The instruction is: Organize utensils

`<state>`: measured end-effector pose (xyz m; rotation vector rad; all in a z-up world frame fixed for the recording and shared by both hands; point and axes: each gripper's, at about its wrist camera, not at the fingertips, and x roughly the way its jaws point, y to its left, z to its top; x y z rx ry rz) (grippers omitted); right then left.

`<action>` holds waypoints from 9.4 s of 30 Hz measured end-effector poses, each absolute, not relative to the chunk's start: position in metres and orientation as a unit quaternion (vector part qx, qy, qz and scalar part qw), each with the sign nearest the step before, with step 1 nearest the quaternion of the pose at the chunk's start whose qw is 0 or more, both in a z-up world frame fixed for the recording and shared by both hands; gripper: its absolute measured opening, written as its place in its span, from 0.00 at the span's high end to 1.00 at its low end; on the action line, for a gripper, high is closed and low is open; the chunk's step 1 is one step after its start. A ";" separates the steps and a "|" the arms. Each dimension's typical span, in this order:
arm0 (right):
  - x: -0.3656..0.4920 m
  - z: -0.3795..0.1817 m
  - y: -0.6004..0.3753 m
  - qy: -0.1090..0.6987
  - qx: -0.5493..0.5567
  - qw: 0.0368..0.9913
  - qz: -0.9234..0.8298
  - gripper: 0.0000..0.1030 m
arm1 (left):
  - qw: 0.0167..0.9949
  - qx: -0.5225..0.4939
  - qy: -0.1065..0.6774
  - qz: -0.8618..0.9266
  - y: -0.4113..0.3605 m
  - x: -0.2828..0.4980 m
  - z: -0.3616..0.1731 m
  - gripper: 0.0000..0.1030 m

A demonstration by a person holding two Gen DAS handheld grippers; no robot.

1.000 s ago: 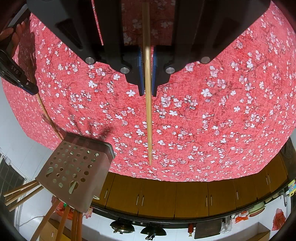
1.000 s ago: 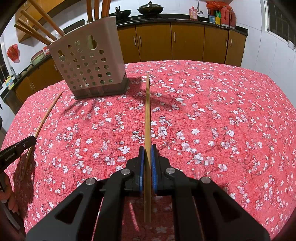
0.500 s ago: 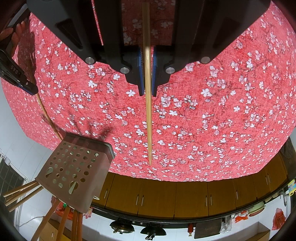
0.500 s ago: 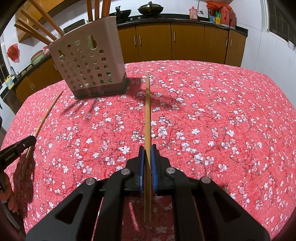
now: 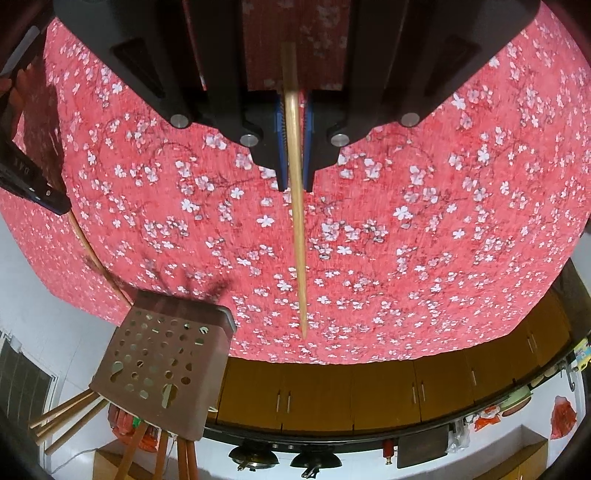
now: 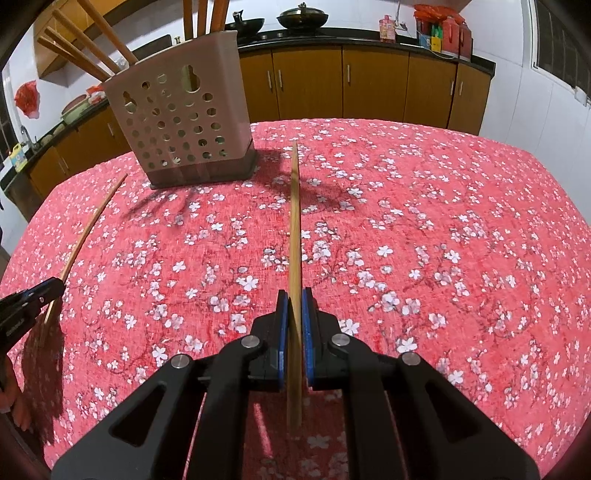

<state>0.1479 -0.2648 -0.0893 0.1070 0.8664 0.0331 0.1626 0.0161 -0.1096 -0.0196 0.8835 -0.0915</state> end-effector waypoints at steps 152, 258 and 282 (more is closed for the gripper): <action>-0.002 0.020 -0.235 0.169 0.018 0.985 0.004 0.02 | 0.983 0.022 0.180 -0.017 0.011 0.014 0.004 0.04; -0.001 0.006 -0.232 0.188 0.022 0.982 -0.013 0.02 | 0.981 0.022 0.193 -0.016 0.000 0.012 -0.010 0.04; -0.002 0.007 -0.231 0.189 0.023 0.982 -0.014 0.02 | 0.980 0.019 0.200 -0.013 0.005 0.015 -0.012 0.04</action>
